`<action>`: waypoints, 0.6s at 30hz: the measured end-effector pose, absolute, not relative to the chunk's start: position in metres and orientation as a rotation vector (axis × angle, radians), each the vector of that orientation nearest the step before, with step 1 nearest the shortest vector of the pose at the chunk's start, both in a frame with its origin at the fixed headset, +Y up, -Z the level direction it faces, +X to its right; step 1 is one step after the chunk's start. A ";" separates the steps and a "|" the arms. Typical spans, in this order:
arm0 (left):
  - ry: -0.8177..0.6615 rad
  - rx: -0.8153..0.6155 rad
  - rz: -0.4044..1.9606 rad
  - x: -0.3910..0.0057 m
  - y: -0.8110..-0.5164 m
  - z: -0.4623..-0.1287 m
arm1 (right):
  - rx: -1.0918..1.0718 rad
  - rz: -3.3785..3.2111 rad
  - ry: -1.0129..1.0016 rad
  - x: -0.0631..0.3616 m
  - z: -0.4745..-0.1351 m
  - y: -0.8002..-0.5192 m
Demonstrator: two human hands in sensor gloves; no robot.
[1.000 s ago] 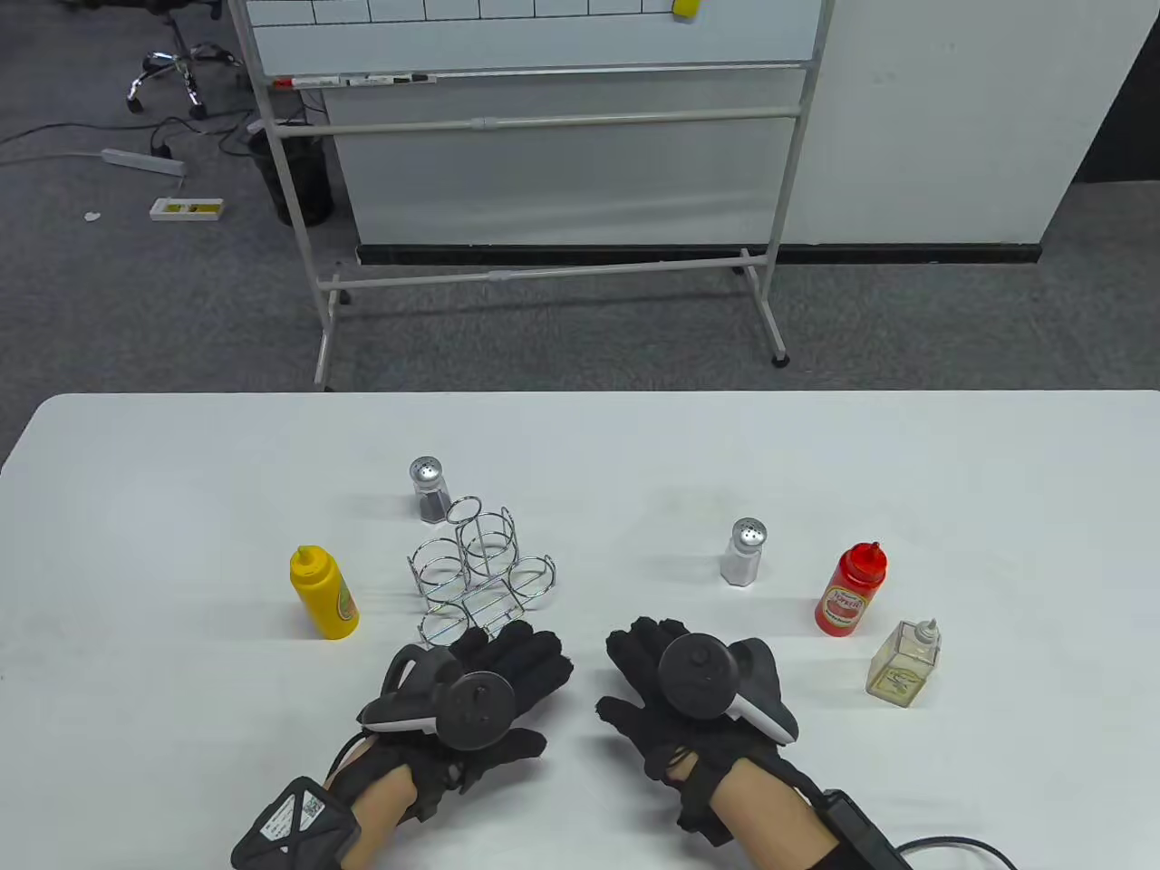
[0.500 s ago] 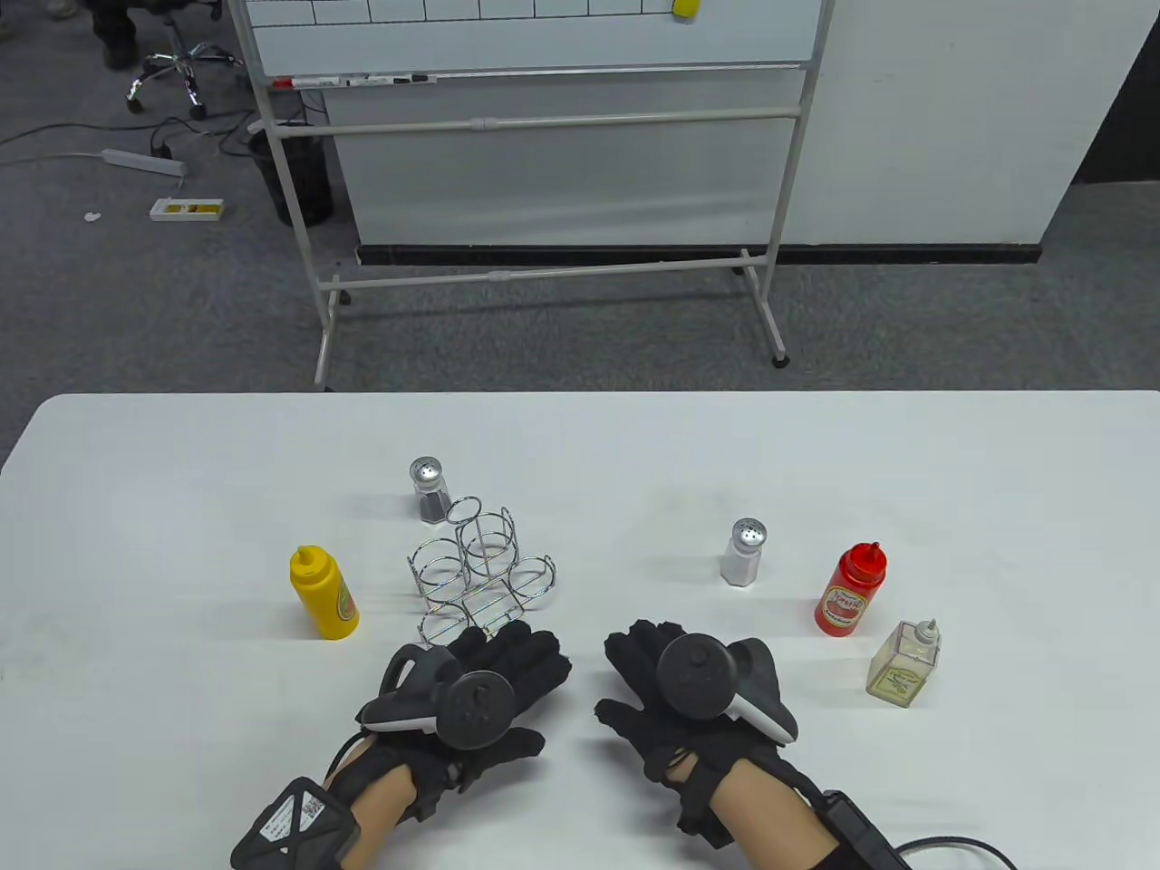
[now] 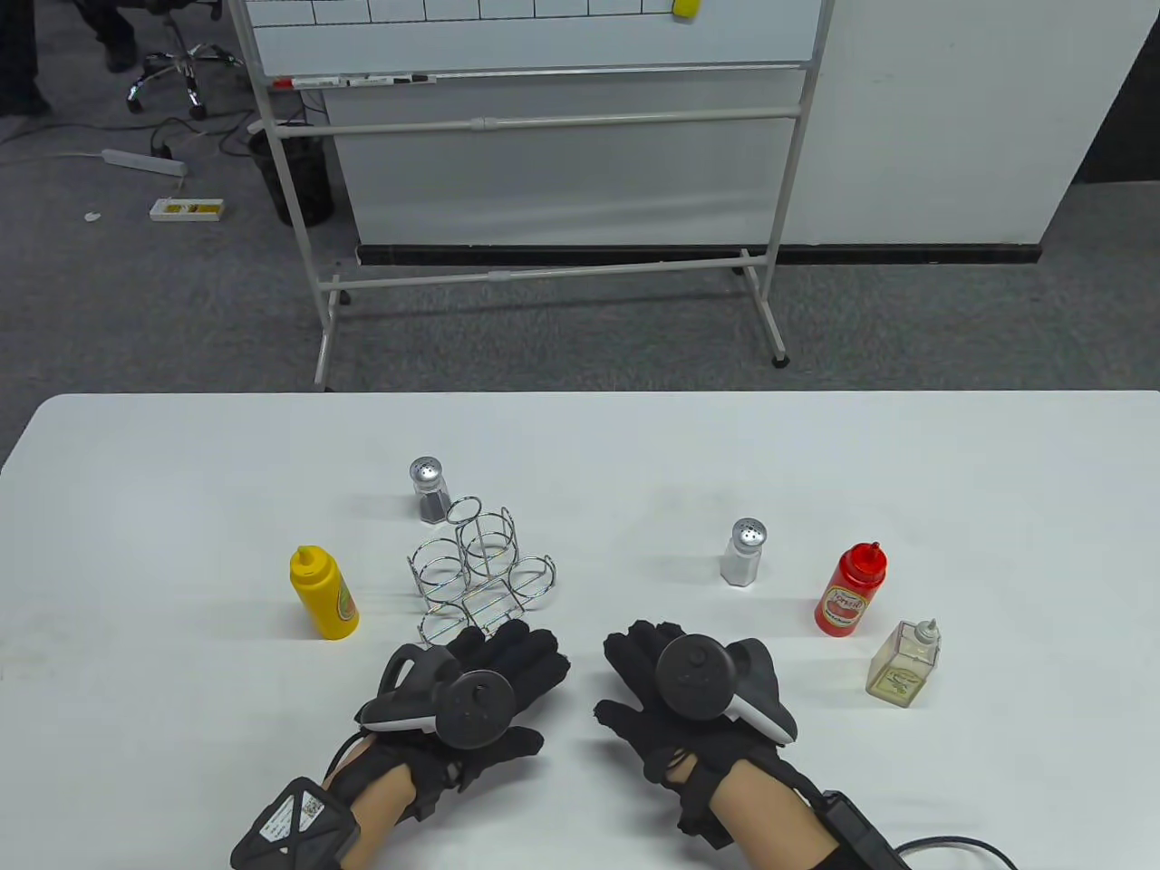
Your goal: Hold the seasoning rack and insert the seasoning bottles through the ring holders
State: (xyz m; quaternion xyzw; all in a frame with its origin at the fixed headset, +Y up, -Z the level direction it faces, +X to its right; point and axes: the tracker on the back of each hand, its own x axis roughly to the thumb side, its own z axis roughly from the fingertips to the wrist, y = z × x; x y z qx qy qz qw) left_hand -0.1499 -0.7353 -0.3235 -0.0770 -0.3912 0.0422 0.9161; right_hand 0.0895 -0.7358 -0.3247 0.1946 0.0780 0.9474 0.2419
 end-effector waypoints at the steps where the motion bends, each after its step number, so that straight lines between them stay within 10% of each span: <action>1: -0.807 -0.154 0.087 -0.150 -0.734 -0.324 | 0.532 2.589 0.213 0.090 -0.325 -0.736; 18: -0.483 0.283 0.601 -0.209 -0.594 -0.368 | 0.541 2.574 0.176 0.091 -0.324 -0.730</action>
